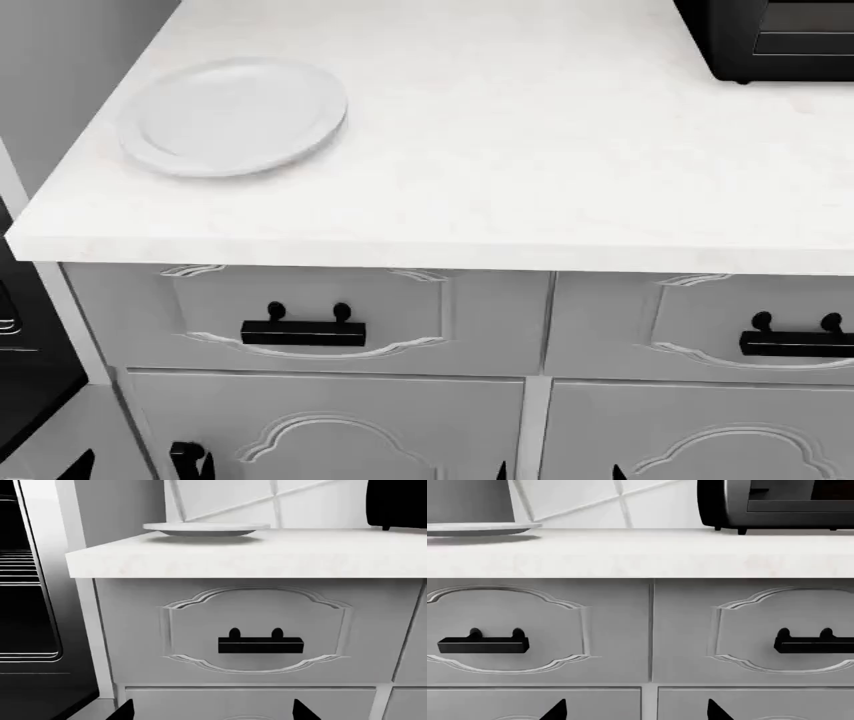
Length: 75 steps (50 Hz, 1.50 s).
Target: Pick the corn from the top rack in the oven and place it on the plate on the counter.
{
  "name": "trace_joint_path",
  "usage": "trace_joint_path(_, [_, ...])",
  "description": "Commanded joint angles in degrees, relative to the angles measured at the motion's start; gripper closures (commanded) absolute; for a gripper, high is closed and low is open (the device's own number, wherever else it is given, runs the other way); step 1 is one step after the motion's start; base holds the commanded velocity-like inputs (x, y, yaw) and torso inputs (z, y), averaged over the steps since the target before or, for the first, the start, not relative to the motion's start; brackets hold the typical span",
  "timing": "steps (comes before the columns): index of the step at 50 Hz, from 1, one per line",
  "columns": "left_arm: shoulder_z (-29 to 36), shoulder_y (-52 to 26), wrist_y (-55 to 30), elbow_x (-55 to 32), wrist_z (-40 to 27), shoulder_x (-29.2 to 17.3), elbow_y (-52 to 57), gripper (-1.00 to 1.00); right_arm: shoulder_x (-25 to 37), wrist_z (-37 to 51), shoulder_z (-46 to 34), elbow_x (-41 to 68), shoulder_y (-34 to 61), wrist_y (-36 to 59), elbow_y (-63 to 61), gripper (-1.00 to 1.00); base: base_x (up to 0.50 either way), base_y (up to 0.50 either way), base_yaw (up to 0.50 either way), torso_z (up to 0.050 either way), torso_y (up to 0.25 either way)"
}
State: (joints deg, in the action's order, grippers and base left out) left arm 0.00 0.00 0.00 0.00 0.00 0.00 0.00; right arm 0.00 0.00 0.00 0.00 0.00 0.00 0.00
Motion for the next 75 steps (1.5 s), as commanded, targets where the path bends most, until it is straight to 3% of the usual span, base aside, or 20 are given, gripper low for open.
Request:
trace_joint_path(1, [1.0, 0.0, -0.1, -0.8, -1.3, -0.9, 0.1, -1.00, 0.9, 1.2, -1.2, 0.8, 0.1, 0.2, 0.1, -1.00, 0.00, 0.00, 0.00, 0.000, 0.000])
trace_joint_path(23, [5.8, 1.1, 2.5, -5.4, -1.1, -4.3, 2.8, -1.00, 3.7, 4.1, -4.4, 4.3, -0.1, -0.2, -0.6, -1.00, 0.00, 0.00, 0.00, 0.000, 0.000])
trace_joint_path(51, [7.3, 1.0, 3.3, -8.1, -3.1, -6.0, 3.0, -1.00, 5.5, 6.3, -6.2, 6.6, -0.3, -1.0, -1.0, -1.00, 0.00, 0.00, 0.00, 0.050, 0.024])
trace_joint_path(56, [8.8, 1.9, 6.1, -6.5, -3.1, -6.5, 3.6, -1.00, 6.5, 8.3, -8.7, 1.5, -1.9, -3.6, -3.4, -1.00, 0.00, 0.00, 0.00, 0.030, 0.009])
trace_joint_path(61, [9.8, 4.7, 5.5, -2.4, -5.3, -7.5, 13.3, -1.00, 7.1, 9.6, -9.1, -0.2, -3.1, -0.2, -9.6, -1.00, 0.00, 0.00, 0.00, 0.000, 0.000])
trace_joint_path(68, [9.1, 2.3, -8.9, -3.3, -6.7, -8.0, 32.2, -1.00, 7.5, 9.3, -9.6, 0.6, -1.8, 12.2, -26.9, -1.00, 0.00, 0.00, 0.00, 0.000, 0.000])
trace_joint_path(75, [10.0, -1.8, -17.0, -3.0, -7.6, -8.5, 42.3, -1.00, 7.9, 9.2, -8.5, 2.9, 1.1, 22.0, -38.6, -1.00, 0.00, 0.00, 0.00, 0.000, 0.000])
